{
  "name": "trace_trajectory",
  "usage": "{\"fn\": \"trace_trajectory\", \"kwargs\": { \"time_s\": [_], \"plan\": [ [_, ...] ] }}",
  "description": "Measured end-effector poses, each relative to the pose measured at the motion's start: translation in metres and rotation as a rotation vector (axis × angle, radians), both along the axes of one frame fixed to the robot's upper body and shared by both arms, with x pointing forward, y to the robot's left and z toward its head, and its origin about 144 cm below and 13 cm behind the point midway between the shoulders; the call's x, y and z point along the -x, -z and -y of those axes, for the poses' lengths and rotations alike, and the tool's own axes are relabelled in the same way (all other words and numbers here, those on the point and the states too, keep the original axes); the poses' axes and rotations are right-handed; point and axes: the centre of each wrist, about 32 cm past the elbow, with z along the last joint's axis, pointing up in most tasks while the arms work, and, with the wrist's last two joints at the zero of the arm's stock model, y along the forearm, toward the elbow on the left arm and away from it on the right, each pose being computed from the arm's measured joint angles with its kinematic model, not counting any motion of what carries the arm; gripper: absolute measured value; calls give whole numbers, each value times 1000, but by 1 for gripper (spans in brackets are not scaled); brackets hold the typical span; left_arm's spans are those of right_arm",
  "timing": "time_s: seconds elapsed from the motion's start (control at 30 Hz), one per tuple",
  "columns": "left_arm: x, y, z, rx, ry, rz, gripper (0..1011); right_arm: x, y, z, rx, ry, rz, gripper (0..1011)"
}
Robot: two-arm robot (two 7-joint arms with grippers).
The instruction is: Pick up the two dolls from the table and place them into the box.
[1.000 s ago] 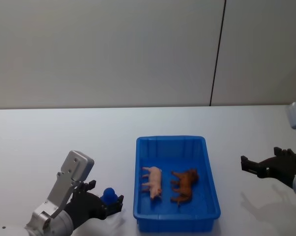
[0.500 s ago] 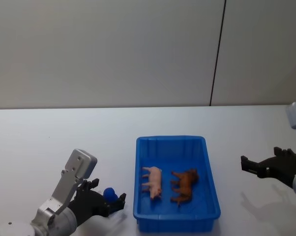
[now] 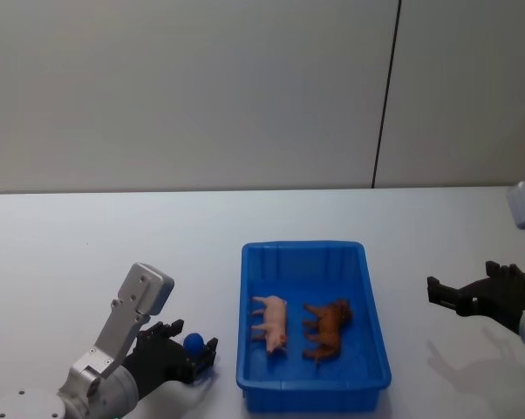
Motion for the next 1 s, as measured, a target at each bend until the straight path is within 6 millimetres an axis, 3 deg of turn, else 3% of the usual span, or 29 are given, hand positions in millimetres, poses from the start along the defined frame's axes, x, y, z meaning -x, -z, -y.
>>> {"fn": "trace_trajectory", "kwargs": {
  "time_s": [0.4, 1.0],
  "plan": [
    [-2, 0, 0, 0, -1, -2, 345, 0, 0, 0, 0, 0, 0, 1001],
    [-3, -5, 2, 24, -54, 102, 211, 0, 0, 0, 0, 0, 0, 1001]
  ]
}}
